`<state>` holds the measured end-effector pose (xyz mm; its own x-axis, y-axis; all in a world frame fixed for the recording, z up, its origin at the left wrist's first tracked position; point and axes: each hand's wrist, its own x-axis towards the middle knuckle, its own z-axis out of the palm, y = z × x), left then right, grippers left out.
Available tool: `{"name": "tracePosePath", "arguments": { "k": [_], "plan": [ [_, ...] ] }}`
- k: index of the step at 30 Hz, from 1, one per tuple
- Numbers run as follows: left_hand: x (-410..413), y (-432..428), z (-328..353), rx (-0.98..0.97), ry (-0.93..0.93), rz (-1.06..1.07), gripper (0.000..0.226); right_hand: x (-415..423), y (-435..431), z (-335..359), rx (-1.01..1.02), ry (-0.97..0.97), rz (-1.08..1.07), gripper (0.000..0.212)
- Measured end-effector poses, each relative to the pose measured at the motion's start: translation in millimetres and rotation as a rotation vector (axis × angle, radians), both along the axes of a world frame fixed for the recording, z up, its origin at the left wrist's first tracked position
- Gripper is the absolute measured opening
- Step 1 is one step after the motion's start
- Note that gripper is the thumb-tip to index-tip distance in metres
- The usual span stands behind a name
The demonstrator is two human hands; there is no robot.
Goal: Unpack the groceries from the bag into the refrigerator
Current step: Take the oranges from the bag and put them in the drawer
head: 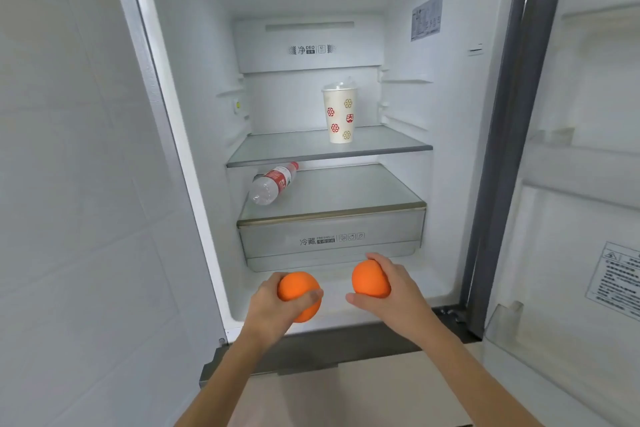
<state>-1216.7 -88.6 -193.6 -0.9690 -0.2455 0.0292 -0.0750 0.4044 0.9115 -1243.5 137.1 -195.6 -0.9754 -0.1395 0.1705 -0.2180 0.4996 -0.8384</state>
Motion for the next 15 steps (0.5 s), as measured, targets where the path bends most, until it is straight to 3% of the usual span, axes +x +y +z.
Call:
{"name": "tracePosePath", "arguments": {
  "k": [4, 7, 9, 13, 15],
  "plan": [
    [-37, -7, -5, -0.192, 0.001, -0.053, 0.067, -42, 0, -6, 0.143, -0.026, -0.088, 0.100],
    [-57, -14, -7, -0.062, -0.050, -0.097, 0.074, -68, -5, -5, 0.002, -0.173, -0.095, 0.082],
    [-69, -17, -11, 0.328, -0.093, -0.122, 0.072, -80, -10, -6, -0.307, -0.295, -0.056, 0.079],
    [-82, -19, -19, 1.365, -0.015, -0.081, 0.062, -98, -22, -18, -1.076, -0.476, 0.021, 0.075],
    [-84, -19, -23, 1.667, 0.013, -0.083, 0.075, -103, -28, -26, -1.356, -0.503, -0.005, 0.085]
  ]
}}
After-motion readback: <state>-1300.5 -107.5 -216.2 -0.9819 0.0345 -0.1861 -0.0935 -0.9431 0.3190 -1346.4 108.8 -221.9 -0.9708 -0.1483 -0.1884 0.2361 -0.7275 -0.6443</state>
